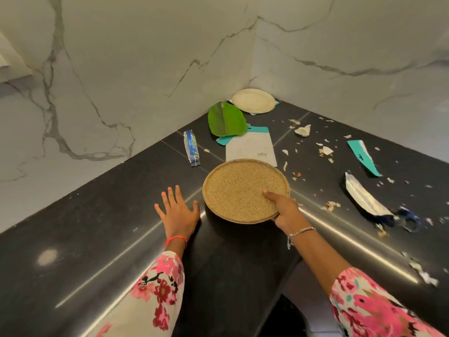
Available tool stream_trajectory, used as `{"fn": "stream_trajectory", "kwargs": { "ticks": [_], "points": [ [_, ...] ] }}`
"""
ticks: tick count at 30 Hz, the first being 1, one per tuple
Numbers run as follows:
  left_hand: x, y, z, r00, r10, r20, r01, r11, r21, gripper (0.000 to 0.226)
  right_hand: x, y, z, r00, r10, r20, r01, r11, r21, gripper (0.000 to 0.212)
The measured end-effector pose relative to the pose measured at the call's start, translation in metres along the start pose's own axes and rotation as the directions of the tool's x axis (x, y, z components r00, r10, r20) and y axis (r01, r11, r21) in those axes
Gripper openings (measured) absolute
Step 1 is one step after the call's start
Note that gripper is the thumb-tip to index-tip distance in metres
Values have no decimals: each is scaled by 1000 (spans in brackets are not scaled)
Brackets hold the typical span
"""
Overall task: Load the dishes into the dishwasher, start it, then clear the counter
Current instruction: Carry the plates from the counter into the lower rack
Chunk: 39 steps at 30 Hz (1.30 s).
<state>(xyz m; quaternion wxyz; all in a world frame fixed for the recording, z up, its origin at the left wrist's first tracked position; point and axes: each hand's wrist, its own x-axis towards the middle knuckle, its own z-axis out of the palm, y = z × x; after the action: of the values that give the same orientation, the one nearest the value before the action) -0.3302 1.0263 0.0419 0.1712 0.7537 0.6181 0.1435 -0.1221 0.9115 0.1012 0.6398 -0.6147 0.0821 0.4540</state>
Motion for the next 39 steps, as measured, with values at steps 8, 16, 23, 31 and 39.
{"fn": "stream_trajectory", "kwargs": {
  "ticks": [8,16,23,31,39],
  "points": [
    [-101,13,4,970,233,75,-236,971,42,62,-83,21,-127,996,-66,-55,70,995,73,53],
    [-258,25,20,928,341,148,-359,927,113,67,-181,73,-280,995,-83,-60,89,990,112,45],
    [-444,18,48,863,425,273,-447,894,23,69,-276,142,-433,987,-18,-157,32,996,86,43],
    [-630,-10,76,739,489,464,-555,832,7,69,-356,233,-561,924,79,-375,-58,996,68,41],
    [-790,-48,96,634,540,553,-636,771,-24,67,-438,346,-653,854,86,-512,-69,996,52,37]
  ]
}}
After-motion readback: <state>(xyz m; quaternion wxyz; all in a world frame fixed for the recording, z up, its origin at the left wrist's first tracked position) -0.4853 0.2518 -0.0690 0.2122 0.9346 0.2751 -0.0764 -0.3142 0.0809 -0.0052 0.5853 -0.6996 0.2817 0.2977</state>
